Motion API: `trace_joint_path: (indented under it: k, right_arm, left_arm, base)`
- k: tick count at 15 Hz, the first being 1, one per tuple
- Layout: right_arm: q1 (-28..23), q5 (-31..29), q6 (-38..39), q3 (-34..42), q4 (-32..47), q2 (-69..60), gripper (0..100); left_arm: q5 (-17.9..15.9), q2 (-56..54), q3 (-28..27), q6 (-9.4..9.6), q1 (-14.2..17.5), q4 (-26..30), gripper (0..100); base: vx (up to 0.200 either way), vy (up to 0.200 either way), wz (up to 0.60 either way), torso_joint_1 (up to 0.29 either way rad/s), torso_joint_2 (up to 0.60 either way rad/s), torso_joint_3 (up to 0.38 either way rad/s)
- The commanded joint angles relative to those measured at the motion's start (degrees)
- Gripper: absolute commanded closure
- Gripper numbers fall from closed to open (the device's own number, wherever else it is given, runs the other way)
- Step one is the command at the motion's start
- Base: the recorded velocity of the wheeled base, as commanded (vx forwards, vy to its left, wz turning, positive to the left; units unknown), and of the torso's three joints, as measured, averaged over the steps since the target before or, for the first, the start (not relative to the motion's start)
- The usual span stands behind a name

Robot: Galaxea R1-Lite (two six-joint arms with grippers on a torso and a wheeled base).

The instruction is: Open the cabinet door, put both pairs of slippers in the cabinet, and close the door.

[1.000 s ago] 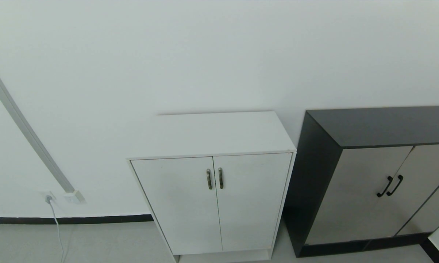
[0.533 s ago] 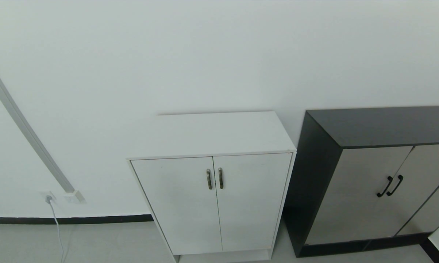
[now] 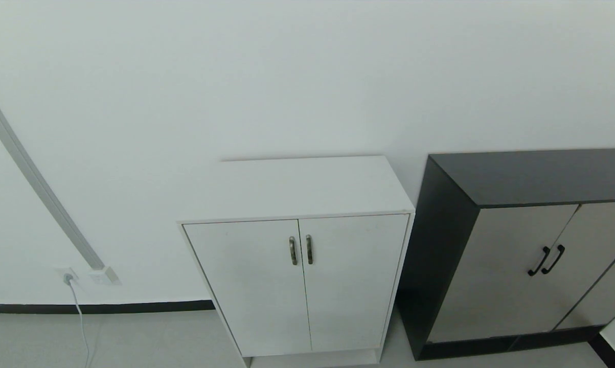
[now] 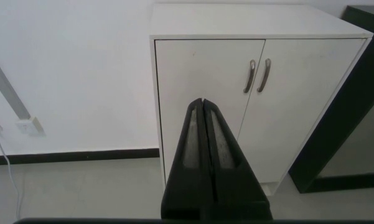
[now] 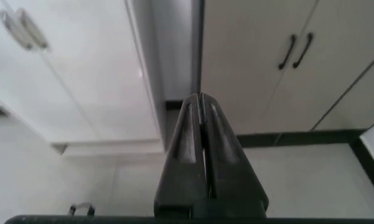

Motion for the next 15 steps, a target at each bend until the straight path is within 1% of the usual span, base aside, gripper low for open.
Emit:
trace_joint_path:
  k: [1, 4, 5, 6, 7, 9, 12, 13, 15]
  right_arm:
    - [-2.2, -0.1, 0.4, 0.0, -0.1, -5.1, 100]
    - [-2.2, -0.8, 3.1, 0.0, -0.2, -5.0, 100]
    - [-2.2, -4.0, 4.7, 0.0, -0.5, -5.1, 100]
    - [-1.6, -4.3, 5.1, 0.0, -0.5, -5.7, 100]
    - [0.1, -3.6, 4.5, 0.0, -0.5, -9.3, 100]
    - [0.2, -2.7, 3.8, 0.0, -0.4, -9.1, 100]
    - [0.2, -5.6, 5.2, 0.0, -0.5, -9.3, 100]
    - [0.2, -5.6, 5.3, 0.0, -0.5, -9.3, 100]
    - [0.2, -5.6, 5.2, 0.0, -0.5, -9.3, 100]
  left_arm:
    - [0.1, 0.1, 0.0, 0.03, 0.0, 0.0, 100]
    - [0.1, 0.1, 0.0, -0.06, 0.0, 0.0, 100]
    - [0.0, 0.1, 0.0, 0.03, 0.0, 0.0, 100]
    - [0.0, 0.1, -0.1, 0.03, 0.0, 0.0, 100]
    - [0.0, 0.1, -0.1, 0.03, 0.0, 0.0, 100]
    - [0.0, 0.1, 0.0, 0.03, 0.0, 0.0, 100]
    - [-0.1, 0.1, 0.0, 0.38, 0.0, 0.0, 100]
    - [-0.2, 0.1, 0.0, 0.82, 0.0, 0.0, 100]
    - [-0.2, 0.1, 0.0, 0.82, 0.0, 0.0, 100]
  base:
    - [0.0, 0.0, 0.0, 0.0, 0.0, 0.0]
    - [0.0, 0.0, 0.0, 0.0, 0.0, 0.0]
    - [0.0, 0.0, 0.0, 0.0, 0.0, 0.0]
    - [0.0, 0.0, 0.0, 0.0, 0.0, 0.0]
    - [0.0, 0.0, 0.0, 0.0, 0.0, 0.0]
    - [0.0, 0.0, 0.0, 0.0, 0.0, 0.0]
    - [0.0, 0.0, 0.0, 0.0, 0.0, 0.0]
    - [0.0, 0.0, 0.0, 0.0, 0.0, 0.0]
    - [0.0, 0.0, 0.0, 0.0, 0.0, 0.0]
